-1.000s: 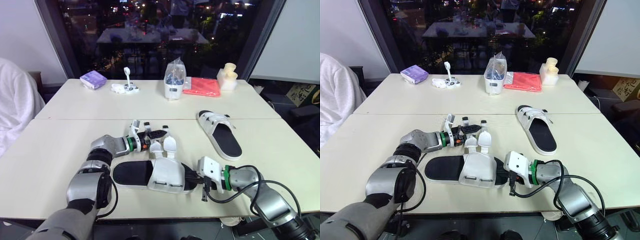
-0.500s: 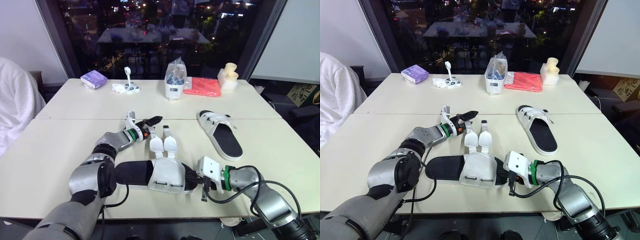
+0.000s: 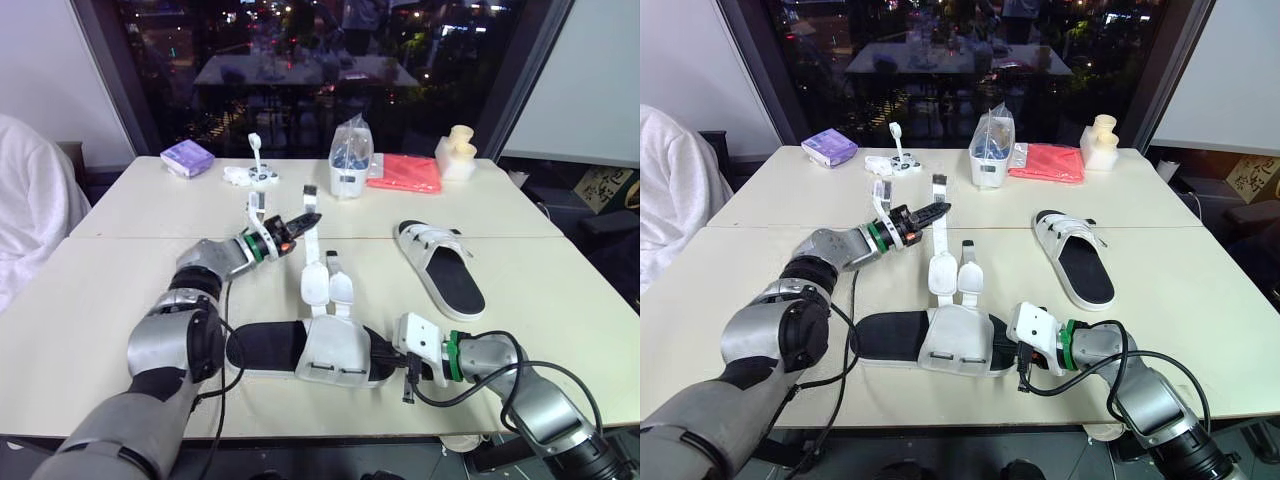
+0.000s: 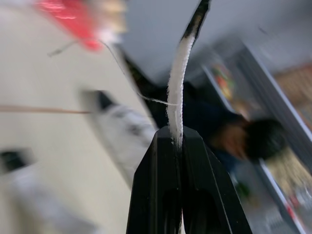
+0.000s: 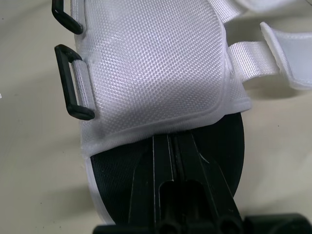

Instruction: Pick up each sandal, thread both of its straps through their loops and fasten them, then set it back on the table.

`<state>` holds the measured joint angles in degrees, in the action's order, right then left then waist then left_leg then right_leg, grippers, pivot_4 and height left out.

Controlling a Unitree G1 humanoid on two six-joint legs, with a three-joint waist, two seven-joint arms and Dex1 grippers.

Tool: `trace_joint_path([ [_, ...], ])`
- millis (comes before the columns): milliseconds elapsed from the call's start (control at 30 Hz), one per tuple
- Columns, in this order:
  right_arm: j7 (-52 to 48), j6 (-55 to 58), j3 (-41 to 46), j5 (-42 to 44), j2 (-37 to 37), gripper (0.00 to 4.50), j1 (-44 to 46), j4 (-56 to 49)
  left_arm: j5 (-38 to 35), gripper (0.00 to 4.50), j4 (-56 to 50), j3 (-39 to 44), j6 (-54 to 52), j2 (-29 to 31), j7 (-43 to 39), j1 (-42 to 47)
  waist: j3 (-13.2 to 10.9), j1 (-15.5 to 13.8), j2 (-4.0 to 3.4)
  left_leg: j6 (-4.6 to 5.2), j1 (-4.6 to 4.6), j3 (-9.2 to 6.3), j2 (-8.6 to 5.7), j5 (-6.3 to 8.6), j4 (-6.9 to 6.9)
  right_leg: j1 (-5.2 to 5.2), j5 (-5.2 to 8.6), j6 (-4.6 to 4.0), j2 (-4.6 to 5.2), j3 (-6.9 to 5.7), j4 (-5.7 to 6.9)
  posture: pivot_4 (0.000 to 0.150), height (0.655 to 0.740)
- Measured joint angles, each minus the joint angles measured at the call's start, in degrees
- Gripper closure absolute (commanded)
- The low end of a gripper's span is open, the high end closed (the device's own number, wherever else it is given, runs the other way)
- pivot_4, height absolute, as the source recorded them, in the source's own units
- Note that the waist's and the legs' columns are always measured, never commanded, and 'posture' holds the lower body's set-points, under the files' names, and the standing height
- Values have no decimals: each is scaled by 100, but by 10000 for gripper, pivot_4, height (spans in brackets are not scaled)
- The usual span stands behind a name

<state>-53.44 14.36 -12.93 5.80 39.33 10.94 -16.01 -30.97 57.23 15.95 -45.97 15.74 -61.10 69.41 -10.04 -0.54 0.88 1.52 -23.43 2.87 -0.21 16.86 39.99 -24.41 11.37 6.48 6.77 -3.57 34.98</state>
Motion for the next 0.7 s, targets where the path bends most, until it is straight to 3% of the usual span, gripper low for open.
trace_joint_path([
  [167, -53, -102, -10, -9, 20, 45000, 22, 72, 1, 44398, -3046, -1213, 76, 362, -1296, -995, -1, 26, -5, -1, 1, -1, 8, 0, -4, -4, 10, -19, 1, 6, -1, 1500, 7400],
  [267, -106, -212, 2, -8, 41, 45000, 36, 179, 891, 44398, -4709, -2203, 2484, 810, -2071, -2096, 5, 25, -16, -5, 10, 9, 8, -1, -11, -5, 26, -51, 6, 18, -3, 1500, 7400],
  [400, -169, -358, 10, -53, 75, 45000, 122, 343, 1426, 44398, -5097, -2748, 4648, 921, -2670, -2773, 5, -32, -15, -5, 2, 5, 10, -2, -4, -6, 20, -67, 9, 14, -17, 1500, 7400],
  [700, -370, -672, 3, -51, 118, 45000, 180, 568, 1127, 44398, -5407, -3159, 6595, 1278, -3113, -2823, 5, -20, -16, 14, -2, 12, 11, 8, -4, 0, 17, -65, 3, 12, -41, 1500, 7400],
])
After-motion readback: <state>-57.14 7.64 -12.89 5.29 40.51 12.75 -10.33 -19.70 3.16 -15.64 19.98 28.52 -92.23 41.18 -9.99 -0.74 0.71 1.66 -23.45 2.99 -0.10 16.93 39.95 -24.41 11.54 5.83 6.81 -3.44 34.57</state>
